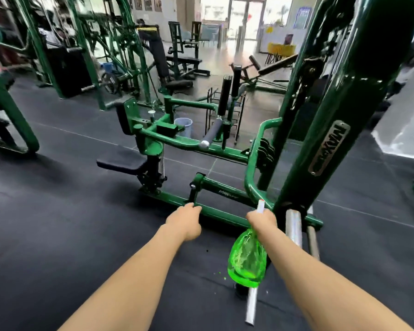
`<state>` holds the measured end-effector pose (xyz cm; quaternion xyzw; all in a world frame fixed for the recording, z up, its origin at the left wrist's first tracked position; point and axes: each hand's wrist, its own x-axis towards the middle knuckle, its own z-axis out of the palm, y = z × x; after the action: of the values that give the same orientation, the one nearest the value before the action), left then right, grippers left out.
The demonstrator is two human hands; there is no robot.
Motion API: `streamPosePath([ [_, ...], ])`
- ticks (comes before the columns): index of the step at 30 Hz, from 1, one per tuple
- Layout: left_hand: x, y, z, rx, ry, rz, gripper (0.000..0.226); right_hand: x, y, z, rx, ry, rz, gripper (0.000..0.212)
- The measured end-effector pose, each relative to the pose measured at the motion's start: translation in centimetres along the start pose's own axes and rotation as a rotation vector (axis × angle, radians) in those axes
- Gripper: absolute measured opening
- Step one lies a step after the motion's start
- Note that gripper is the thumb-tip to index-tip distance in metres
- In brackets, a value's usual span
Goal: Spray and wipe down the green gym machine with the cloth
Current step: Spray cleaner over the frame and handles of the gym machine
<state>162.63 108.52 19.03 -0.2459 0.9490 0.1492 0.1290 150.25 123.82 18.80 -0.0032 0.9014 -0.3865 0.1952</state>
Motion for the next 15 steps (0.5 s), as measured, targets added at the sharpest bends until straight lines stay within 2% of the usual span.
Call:
streamPosePath([
  [3, 2.3, -0.3, -1.0, -0.022, 0.007, 0.023, 0.055, 1.8, 0.8, 0.1, -0.036, 0.028, 0.066, 0.04],
  [8, 7.3, -0.6, -1.7, 0.042, -0.062, 0.087, 0.06, 6.0, 0.4, 1.7, -0.013, 0.002, 0.164, 0.034],
  [10, 9.4, -1.0, -2.4, 0.058, -0.022, 0.093, 0.059, 7.6, -0.5, 2.5, -0.04, 0.001, 0.167, 0.034],
  [12, 11.6, -1.3, -3.6, 0.09, 0.145, 0.122, 0.047, 9.3, -1.3, 3.3, -0.06, 0.011, 0.166, 0.031],
  [15, 15.1, -1.4, -5.6, 0.119, 0.501, 0.269, 0.026, 11.6, -3.2, 3.8, -0.114, 0.023, 0.153, 0.03],
])
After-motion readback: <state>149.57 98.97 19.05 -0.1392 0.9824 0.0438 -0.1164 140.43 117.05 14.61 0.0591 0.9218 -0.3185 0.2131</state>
